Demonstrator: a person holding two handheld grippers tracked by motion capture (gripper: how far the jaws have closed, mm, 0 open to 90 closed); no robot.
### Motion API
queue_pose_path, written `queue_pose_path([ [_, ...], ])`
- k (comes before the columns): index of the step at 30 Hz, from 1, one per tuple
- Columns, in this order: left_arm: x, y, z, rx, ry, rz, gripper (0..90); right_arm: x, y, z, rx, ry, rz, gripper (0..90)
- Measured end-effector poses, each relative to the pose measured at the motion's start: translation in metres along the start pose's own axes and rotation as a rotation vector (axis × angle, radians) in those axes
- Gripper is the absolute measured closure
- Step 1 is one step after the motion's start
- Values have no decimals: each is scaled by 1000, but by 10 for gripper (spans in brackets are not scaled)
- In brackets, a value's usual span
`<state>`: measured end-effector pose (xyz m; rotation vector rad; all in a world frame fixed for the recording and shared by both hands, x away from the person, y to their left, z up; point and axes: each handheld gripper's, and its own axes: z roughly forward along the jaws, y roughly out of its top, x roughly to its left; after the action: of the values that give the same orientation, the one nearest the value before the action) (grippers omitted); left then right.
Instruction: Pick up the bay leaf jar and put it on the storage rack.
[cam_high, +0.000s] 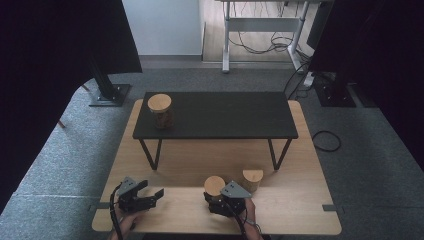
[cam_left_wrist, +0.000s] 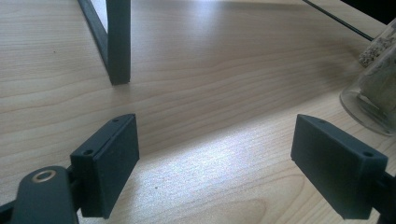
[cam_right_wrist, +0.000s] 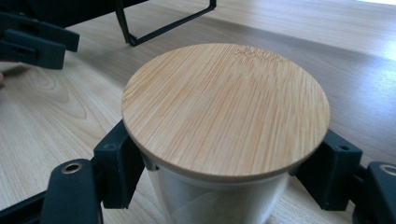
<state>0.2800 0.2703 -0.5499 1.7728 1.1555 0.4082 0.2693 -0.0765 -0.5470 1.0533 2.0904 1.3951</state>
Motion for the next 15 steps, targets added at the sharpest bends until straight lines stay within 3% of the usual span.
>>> queue_pose_path([
  [15,0,0,0,0,2,0,146,5,12,-18,-58,28,-9,249],
])
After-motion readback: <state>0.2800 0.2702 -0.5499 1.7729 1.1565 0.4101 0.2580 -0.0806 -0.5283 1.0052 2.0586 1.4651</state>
